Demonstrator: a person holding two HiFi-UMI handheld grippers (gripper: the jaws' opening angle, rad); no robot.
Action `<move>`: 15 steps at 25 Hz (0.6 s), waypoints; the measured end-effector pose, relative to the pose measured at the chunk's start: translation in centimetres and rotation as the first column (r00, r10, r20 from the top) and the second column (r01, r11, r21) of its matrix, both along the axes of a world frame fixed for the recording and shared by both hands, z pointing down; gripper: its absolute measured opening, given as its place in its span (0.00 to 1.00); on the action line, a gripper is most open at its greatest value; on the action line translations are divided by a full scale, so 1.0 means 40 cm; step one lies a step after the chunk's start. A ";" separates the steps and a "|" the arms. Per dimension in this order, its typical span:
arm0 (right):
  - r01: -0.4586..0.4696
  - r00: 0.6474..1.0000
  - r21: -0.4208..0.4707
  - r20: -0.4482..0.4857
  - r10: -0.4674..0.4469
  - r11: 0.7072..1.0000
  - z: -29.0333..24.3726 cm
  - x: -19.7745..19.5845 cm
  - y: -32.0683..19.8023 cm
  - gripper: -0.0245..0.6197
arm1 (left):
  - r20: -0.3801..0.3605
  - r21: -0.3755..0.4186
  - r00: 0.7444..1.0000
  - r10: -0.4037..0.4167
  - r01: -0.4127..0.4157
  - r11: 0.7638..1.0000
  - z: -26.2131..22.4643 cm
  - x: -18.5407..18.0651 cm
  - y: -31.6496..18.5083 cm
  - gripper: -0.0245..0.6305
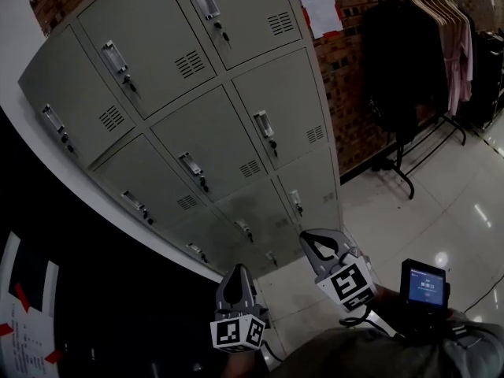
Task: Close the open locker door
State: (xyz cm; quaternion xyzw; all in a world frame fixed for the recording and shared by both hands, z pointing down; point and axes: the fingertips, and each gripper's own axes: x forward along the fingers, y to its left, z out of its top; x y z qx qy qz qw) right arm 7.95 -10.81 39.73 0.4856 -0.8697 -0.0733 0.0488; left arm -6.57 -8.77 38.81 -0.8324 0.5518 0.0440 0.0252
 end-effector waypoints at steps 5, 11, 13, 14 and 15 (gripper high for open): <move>-0.014 1.000 0.014 0.010 0.014 1.000 -0.004 -0.023 0.033 0.05 | -0.001 -0.012 1.000 0.015 -0.015 1.000 0.013 -0.019 0.034 0.04; -0.023 1.000 0.004 0.004 0.023 1.000 -0.003 -0.056 0.059 0.05 | -0.002 -0.015 1.000 0.021 -0.021 1.000 0.017 -0.055 0.064 0.04; -0.025 1.000 0.001 -0.007 0.025 1.000 0.003 -0.069 0.066 0.05 | -0.005 -0.015 1.000 0.021 -0.021 1.000 0.020 -0.070 0.072 0.04; -0.025 1.000 0.005 -0.011 0.025 1.000 0.003 -0.074 0.068 0.05 | -0.006 -0.016 1.000 0.021 -0.021 1.000 0.023 -0.074 0.075 0.04; -0.025 1.000 0.007 -0.010 0.025 1.000 0.003 -0.079 0.070 0.05 | -0.006 -0.017 1.000 0.022 -0.022 1.000 0.025 -0.078 0.078 0.04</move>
